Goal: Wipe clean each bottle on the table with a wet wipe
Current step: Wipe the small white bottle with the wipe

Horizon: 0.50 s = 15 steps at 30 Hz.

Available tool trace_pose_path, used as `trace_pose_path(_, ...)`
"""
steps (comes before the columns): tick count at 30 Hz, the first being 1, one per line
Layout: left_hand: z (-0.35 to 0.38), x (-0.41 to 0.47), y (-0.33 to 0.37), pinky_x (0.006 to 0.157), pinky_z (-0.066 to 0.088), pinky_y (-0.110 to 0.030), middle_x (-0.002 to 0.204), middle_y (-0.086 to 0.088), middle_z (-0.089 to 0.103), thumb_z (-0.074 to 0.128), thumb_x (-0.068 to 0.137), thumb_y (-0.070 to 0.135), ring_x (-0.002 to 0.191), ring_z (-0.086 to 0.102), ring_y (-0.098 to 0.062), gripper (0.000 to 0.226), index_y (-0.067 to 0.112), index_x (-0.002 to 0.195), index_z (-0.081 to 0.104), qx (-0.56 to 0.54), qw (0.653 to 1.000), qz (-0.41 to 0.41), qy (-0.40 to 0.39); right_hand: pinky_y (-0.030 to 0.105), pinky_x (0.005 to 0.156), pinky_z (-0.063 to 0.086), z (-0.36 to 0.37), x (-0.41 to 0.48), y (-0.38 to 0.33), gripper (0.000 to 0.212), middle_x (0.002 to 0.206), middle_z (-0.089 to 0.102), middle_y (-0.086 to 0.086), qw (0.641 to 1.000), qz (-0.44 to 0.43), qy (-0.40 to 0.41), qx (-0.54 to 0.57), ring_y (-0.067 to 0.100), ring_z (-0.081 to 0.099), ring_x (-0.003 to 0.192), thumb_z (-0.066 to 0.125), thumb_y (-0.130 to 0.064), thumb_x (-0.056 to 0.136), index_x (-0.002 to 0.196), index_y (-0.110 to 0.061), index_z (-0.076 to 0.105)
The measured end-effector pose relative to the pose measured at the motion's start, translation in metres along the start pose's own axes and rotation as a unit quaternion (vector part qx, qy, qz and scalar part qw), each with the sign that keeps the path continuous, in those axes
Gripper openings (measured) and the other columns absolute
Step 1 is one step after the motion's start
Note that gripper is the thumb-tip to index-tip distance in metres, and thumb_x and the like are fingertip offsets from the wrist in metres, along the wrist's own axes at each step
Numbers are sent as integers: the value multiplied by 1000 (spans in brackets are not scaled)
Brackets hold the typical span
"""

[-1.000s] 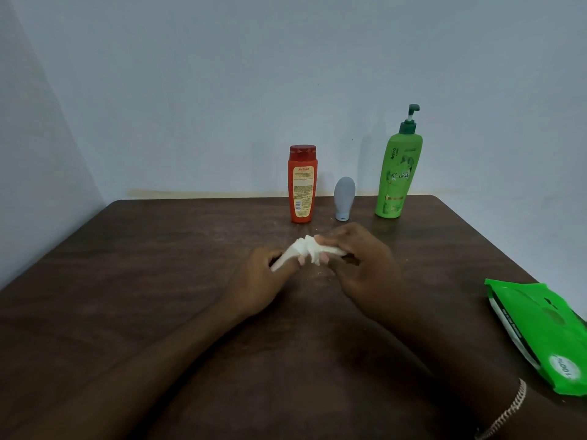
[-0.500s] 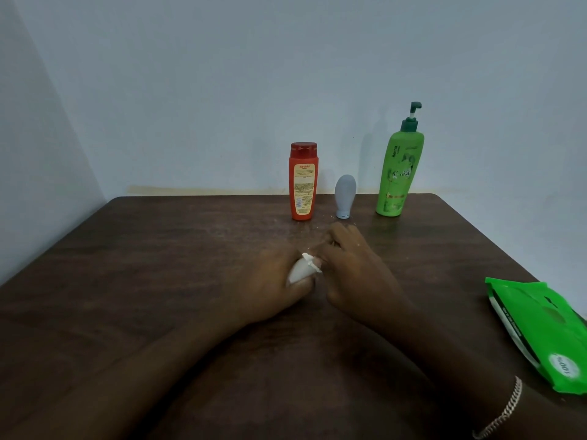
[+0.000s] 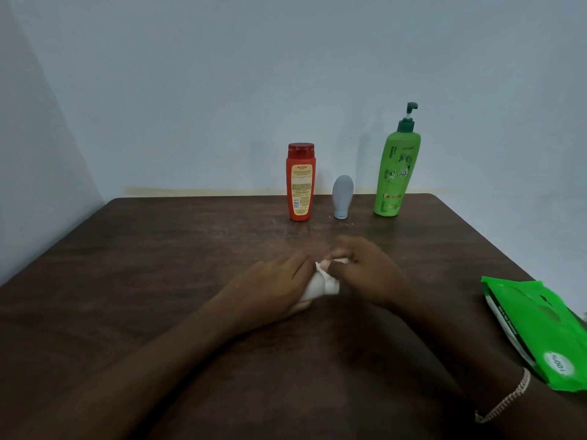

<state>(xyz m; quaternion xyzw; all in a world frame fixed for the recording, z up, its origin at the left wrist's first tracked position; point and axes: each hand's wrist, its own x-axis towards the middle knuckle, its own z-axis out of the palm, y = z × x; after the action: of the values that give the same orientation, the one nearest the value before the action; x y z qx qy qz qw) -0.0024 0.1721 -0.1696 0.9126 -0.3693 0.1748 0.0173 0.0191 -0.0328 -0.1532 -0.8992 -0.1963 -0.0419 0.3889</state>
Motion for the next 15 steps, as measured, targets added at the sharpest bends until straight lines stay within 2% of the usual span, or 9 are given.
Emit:
trace_pose_path(2,0,1,3,58,51,-26,104,-2,64,52,93,49,76,61,-12,39,17,116,57,-14,1000,6,1,43,78,51,-5,1,7,16,87,68,6,984,80,-71,144,24,62,81,59,-12,88,87,-5,73)
trace_pose_path(3,-3,1,5,65,52,-27,111,-2,63,56,95,47,82,60,-11,41,17,122,55,-31,1000,-5,5,43,73,52,-6,1,12,18,87,67,10,964,103,-92,226,28,59,80,54,-7,87,90,-1,71)
trace_pose_path(5,-4,0,4,79,44,-24,124,-1,59,59,97,46,93,51,-7,46,19,133,49,-74,996,-55,10,33,61,48,-7,0,16,28,93,65,17,900,135,-107,400,27,55,77,49,-1,83,101,7,68)
trace_pose_path(7,-4,0,3,81,42,-22,127,-1,57,55,99,48,95,48,-4,46,21,136,46,-103,989,-101,22,29,59,47,-3,0,16,35,97,65,20,837,142,-115,516,22,54,76,50,-1,80,109,9,66)
trace_pose_path(10,-3,0,-1,78,45,-24,127,1,55,49,101,51,94,51,-7,45,24,136,40,-106,984,-141,5,26,59,50,9,0,13,36,94,67,15,812,145,-95,558,17,54,74,39,5,89,115,7,63)
trace_pose_path(13,-1,1,-2,65,34,-15,125,1,55,48,102,47,88,47,-4,41,24,134,38,-103,982,-156,3,24,60,51,17,0,7,35,91,66,13,792,144,-74,589,15,52,72,34,7,94,118,9,60)
trace_pose_path(15,2,1,-4,65,33,-16,123,1,55,49,102,45,87,47,-5,40,24,133,37,-112,978,-174,7,24,61,52,17,0,4,32,91,66,12,795,143,-63,586,14,53,71,36,8,95,116,9,60)
